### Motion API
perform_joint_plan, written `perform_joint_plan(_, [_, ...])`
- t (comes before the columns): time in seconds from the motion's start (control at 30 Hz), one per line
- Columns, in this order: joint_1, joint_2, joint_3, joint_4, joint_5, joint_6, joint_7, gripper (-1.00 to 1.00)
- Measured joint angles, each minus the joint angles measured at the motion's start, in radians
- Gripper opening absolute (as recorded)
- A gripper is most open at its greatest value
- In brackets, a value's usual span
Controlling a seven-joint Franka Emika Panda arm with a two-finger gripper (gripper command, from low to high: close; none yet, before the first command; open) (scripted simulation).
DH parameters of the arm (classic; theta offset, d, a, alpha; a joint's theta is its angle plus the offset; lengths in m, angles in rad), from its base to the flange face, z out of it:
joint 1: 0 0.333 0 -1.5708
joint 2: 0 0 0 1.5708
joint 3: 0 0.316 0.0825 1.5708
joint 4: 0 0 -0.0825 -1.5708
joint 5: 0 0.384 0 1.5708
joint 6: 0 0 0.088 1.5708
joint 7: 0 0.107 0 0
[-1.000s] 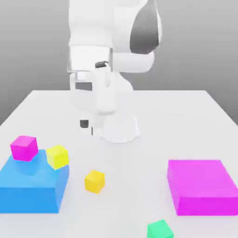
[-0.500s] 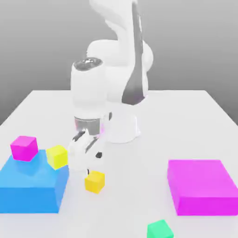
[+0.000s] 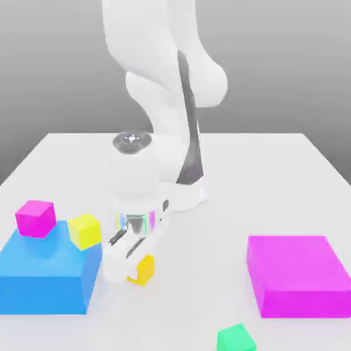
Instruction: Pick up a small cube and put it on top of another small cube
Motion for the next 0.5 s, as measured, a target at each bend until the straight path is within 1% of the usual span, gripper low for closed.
perform_joint_plan(0.07, [-0.039, -0.054, 0.042, -0.011, 0.021, -0.044, -0.019, -1.00])
perform_joint_plan(0.17, [-0.081, -0.158, 0.108, -0.032, 0.111, -0.127, -0.085, -1.00])
perform_joint_plan(0.27, [-0.061, -0.267, 0.118, -0.053, 0.186, -0.214, -0.137, -1.00])
perform_joint_plan(0.33, [-0.049, -0.274, 0.128, -0.019, 0.163, -0.259, -0.186, -1.00])
perform_joint_plan(0.5, [0.015, -0.206, 0.170, 0.129, 0.082, -0.355, -0.380, -1.00])
